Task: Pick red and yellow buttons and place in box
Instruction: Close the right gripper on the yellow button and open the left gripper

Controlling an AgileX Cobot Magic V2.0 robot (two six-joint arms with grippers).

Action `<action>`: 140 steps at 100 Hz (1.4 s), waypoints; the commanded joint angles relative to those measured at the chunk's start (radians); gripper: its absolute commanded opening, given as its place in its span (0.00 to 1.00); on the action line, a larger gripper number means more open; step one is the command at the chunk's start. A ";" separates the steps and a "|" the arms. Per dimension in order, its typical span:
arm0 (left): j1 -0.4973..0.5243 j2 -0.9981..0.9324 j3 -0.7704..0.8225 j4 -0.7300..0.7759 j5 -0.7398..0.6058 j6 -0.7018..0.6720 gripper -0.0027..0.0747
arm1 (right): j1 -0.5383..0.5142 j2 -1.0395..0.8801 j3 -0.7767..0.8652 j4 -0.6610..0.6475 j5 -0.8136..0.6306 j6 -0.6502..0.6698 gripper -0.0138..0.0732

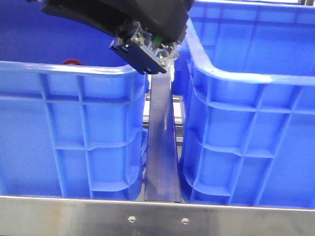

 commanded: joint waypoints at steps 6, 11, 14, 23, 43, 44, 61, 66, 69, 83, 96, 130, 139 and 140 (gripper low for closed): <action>-0.009 -0.022 -0.030 -0.028 -0.057 0.000 0.07 | 0.068 0.048 -0.077 0.061 -0.005 -0.024 0.84; -0.009 -0.022 -0.030 -0.028 -0.057 0.000 0.07 | 0.090 0.064 -0.085 0.065 -0.005 -0.024 0.84; -0.009 -0.022 -0.030 -0.028 -0.057 0.000 0.07 | 0.100 0.072 -0.089 0.066 -0.005 -0.024 0.84; -0.009 -0.022 -0.030 -0.028 -0.057 0.000 0.07 | 0.119 0.092 -0.091 0.071 -0.003 -0.023 0.84; -0.009 -0.022 -0.030 -0.028 -0.057 0.000 0.07 | 0.122 0.106 -0.091 0.071 0.017 -0.023 0.82; -0.009 -0.022 -0.030 -0.028 -0.057 0.000 0.07 | 0.122 0.106 -0.091 0.071 0.019 -0.023 0.81; -0.009 -0.022 -0.030 -0.028 -0.057 0.000 0.07 | 0.122 0.106 -0.091 0.071 0.028 -0.023 0.52; -0.009 -0.022 -0.030 -0.028 -0.057 0.000 0.07 | 0.122 0.106 -0.091 0.071 0.030 -0.023 0.45; -0.009 -0.022 -0.030 -0.028 -0.057 0.000 0.07 | 0.122 0.106 -0.091 0.071 0.029 -0.024 0.43; -0.009 -0.022 -0.030 -0.024 -0.064 0.000 0.11 | 0.122 0.106 -0.091 0.071 0.030 -0.024 0.42; -0.009 -0.022 -0.030 -0.022 -0.060 0.001 0.38 | 0.122 0.106 -0.091 0.071 0.031 -0.024 0.42; -0.009 -0.022 -0.030 -0.022 -0.049 0.001 0.67 | 0.063 0.080 -0.118 0.047 0.028 -0.034 0.42; -0.009 -0.022 -0.030 -0.022 -0.047 0.001 0.67 | 0.007 0.054 -0.141 0.021 0.014 -0.057 0.42; -0.009 -0.022 -0.030 -0.022 -0.047 0.001 0.67 | 0.002 0.051 -0.143 0.019 0.012 -0.061 0.42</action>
